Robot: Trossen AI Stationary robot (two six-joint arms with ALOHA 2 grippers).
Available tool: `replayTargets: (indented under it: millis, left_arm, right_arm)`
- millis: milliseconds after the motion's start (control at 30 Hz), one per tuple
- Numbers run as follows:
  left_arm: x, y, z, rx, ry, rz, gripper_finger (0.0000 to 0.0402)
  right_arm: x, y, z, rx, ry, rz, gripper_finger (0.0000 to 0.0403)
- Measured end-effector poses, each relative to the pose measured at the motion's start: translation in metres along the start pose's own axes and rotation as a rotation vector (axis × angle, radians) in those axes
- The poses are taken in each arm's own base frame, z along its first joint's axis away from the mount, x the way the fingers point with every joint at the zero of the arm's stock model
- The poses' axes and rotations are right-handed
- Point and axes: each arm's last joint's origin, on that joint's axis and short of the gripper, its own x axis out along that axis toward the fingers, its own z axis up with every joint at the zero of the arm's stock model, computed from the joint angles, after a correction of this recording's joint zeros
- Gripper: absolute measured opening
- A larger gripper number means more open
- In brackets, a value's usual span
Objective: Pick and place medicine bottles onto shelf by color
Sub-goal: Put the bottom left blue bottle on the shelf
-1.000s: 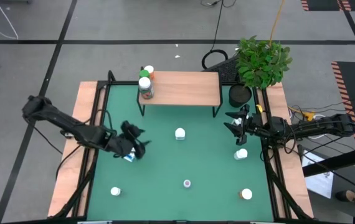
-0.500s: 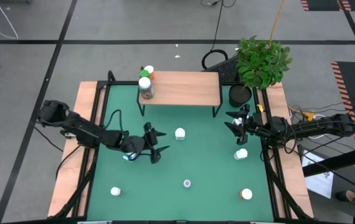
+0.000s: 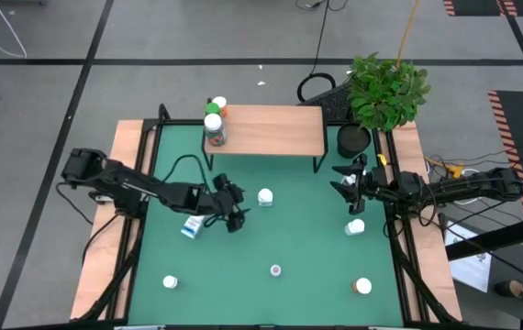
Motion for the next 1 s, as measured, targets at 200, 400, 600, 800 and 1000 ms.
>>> replayTargets:
  millis: [200, 400, 600, 800, 1000]
  left_arm:
    - [-0.024, 0.007, -0.015, -0.241, 0.341, 0.132, 0.0273]
    - [-0.029, 0.013, -0.040, -0.393, 0.603, 0.131, 0.0268]
    - [-0.031, 0.015, -0.050, -0.430, 0.685, 0.151, 0.0312]
    - [-0.034, 0.020, -0.053, -0.432, 0.754, 0.178, 0.0350]
    - [-0.039, 0.021, -0.058, -0.456, 0.841, 0.191, 0.0348]
  right_arm:
    - [0.000, 0.000, -0.001, 0.031, 0.006, -0.001, 0.0224]
    - [0.000, 0.000, 0.000, 0.113, -0.007, 0.000, 0.0224]
    - [0.000, 0.000, 0.000, 0.114, -0.005, 0.000, 0.0224]
    - [0.000, 0.000, 0.000, 0.132, -0.005, 0.001, 0.0224]
    - [0.000, 0.001, 0.000, 0.158, 0.002, 0.050, 0.0224]
